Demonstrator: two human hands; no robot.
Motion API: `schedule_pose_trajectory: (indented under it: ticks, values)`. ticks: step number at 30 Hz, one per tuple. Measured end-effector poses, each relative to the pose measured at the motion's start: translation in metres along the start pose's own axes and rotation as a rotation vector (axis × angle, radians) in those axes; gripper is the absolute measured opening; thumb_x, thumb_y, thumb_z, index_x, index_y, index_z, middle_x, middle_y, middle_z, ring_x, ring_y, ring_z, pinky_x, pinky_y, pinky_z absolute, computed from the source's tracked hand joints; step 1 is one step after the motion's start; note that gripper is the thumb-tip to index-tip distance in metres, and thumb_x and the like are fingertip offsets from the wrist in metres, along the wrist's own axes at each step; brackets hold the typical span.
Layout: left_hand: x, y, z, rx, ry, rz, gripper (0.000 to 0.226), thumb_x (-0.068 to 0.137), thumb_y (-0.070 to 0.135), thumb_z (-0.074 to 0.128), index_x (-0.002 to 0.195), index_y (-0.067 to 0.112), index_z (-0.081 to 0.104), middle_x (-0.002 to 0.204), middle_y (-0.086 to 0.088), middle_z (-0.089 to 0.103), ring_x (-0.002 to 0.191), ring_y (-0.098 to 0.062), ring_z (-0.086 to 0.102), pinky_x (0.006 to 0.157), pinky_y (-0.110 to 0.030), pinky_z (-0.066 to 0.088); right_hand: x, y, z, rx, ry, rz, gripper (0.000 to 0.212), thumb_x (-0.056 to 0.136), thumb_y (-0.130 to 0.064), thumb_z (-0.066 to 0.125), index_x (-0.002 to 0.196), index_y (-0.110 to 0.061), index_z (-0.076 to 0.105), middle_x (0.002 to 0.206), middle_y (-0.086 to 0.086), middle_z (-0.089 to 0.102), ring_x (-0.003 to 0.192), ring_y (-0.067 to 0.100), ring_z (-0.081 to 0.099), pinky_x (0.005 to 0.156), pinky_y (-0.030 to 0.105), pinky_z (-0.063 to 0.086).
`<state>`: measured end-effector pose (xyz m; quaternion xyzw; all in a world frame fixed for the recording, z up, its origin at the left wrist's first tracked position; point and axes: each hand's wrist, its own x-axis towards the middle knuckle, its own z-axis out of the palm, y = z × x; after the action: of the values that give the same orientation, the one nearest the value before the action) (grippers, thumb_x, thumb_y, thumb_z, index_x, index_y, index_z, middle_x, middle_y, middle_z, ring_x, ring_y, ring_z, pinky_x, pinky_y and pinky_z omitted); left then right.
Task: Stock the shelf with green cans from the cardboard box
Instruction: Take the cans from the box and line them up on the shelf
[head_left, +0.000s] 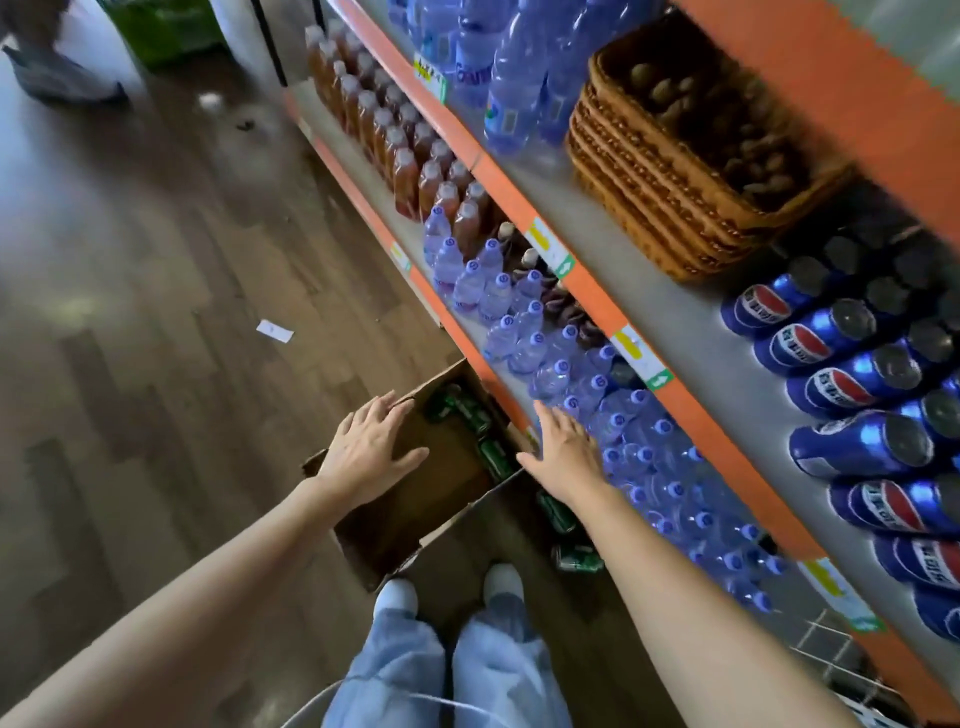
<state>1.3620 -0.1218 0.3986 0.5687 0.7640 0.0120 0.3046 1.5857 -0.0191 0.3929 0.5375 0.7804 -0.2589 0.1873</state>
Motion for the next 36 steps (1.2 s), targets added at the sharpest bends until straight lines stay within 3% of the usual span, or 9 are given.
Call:
schedule_pose_trajectory:
  ticks: [5, 11, 15, 23, 26, 29, 34, 36]
  values:
    - [0.054, -0.013, 0.080, -0.045, -0.070, -0.035, 0.072, 0.089, 0.054, 0.048, 0.148, 0.027, 0.017, 0.157, 0.000, 0.013, 0.144, -0.021, 0.012, 0.117, -0.038, 0.013, 0.061, 0.030, 0.070, 0.055, -0.040, 0.026, 0.076, 0.091, -0.038, 0.054, 0.150, -0.021, 0.009, 0.155, 0.007, 0.020, 0.141, 0.026, 0.022, 0.112, 0.041, 0.027]
    - [0.127, -0.056, 0.175, -0.025, -0.131, -0.023, 0.079, 0.088, 0.057, 0.047, 0.149, 0.028, 0.005, 0.158, 0.002, 0.006, 0.145, -0.020, 0.007, 0.118, -0.037, 0.010, 0.144, 0.056, 0.159, 0.051, -0.068, -0.003, 0.076, 0.090, -0.034, 0.056, 0.150, -0.017, 0.012, 0.158, 0.004, 0.014, 0.145, 0.021, 0.015, 0.116, 0.038, 0.019]
    - [0.180, -0.090, 0.234, -0.065, -0.087, -0.047, 0.086, 0.086, 0.057, 0.050, 0.149, 0.028, 0.000, 0.157, 0.000, 0.011, 0.144, -0.019, 0.012, 0.117, -0.035, 0.014, 0.207, 0.068, 0.218, 0.036, -0.083, 0.005, 0.076, 0.090, -0.036, 0.057, 0.150, -0.017, 0.014, 0.157, 0.005, 0.018, 0.144, 0.021, 0.017, 0.116, 0.037, 0.019]
    - [0.276, -0.141, 0.335, -0.073, -0.058, -0.081, 0.091, 0.083, 0.056, 0.055, 0.149, 0.024, 0.002, 0.150, -0.006, 0.026, 0.136, -0.024, 0.029, 0.109, -0.037, 0.029, 0.304, 0.094, 0.312, 0.030, -0.230, 0.109, 0.078, 0.088, -0.042, 0.058, 0.149, -0.022, 0.013, 0.150, 0.008, 0.027, 0.133, 0.029, 0.037, 0.106, 0.042, 0.036]
    - [0.309, -0.153, 0.365, -0.225, -0.069, -0.098, 0.099, 0.082, 0.048, 0.063, 0.148, 0.028, -0.007, 0.155, -0.007, 0.016, 0.141, -0.025, 0.022, 0.111, -0.039, 0.029, 0.330, 0.104, 0.337, -0.045, -0.264, 0.136, 0.080, 0.088, -0.041, 0.059, 0.149, -0.017, 0.013, 0.148, 0.011, 0.031, 0.131, 0.029, 0.040, 0.103, 0.037, 0.038]
    - [0.336, -0.159, 0.386, -0.325, 0.036, -0.046, 0.102, 0.080, 0.034, 0.070, 0.148, 0.025, -0.006, 0.156, -0.008, 0.009, 0.142, -0.027, 0.014, 0.114, -0.041, 0.023, 0.348, 0.108, 0.356, -0.109, -0.284, 0.151, 0.087, 0.085, -0.041, 0.064, 0.149, -0.014, 0.012, 0.142, 0.015, 0.038, 0.128, 0.031, 0.044, 0.099, 0.036, 0.040]
    - [0.363, -0.155, 0.411, -0.227, 0.334, 0.046, 0.100, 0.073, 0.040, 0.075, 0.148, 0.018, 0.012, 0.139, -0.016, 0.037, 0.126, -0.033, 0.039, 0.100, -0.041, 0.037, 0.375, 0.107, 0.369, -0.160, -0.326, 0.159, 0.095, 0.085, -0.044, 0.064, 0.150, -0.009, 0.003, 0.141, 0.015, 0.041, 0.129, 0.029, 0.044, 0.099, 0.033, 0.040]
    - [0.369, -0.152, 0.416, -0.274, 0.400, 0.028, 0.099, 0.070, 0.040, 0.077, 0.147, 0.016, 0.019, 0.134, -0.015, 0.040, 0.123, -0.032, 0.040, 0.098, -0.039, 0.039, 0.380, 0.107, 0.372, -0.146, -0.343, 0.149, 0.097, 0.084, -0.045, 0.064, 0.150, -0.008, 0.004, 0.142, 0.016, 0.040, 0.128, 0.028, 0.045, 0.099, 0.032, 0.040]
